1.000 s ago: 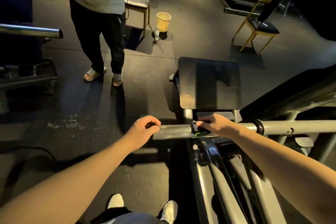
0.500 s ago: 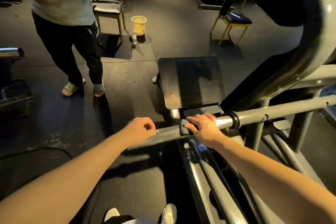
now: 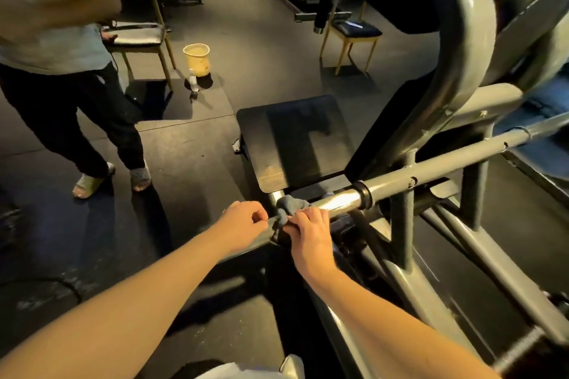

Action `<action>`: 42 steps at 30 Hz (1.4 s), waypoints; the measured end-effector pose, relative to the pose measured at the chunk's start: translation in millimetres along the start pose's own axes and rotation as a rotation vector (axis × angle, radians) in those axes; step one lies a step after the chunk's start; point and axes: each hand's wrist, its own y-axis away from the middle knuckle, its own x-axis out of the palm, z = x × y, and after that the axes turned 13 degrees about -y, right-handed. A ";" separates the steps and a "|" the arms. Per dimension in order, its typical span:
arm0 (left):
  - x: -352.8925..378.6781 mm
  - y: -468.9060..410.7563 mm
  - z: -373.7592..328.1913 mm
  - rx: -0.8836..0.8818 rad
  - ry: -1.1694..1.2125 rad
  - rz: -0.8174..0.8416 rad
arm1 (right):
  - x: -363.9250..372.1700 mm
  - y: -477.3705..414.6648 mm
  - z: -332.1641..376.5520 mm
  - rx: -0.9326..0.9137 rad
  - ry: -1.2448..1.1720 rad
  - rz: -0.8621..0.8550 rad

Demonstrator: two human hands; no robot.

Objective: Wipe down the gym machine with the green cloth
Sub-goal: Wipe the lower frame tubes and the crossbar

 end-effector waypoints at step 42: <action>74.2 30.9 -101.6 0.635 0.042 0.469 | -47.3 143.8 33.5 0.893 -0.562 -0.782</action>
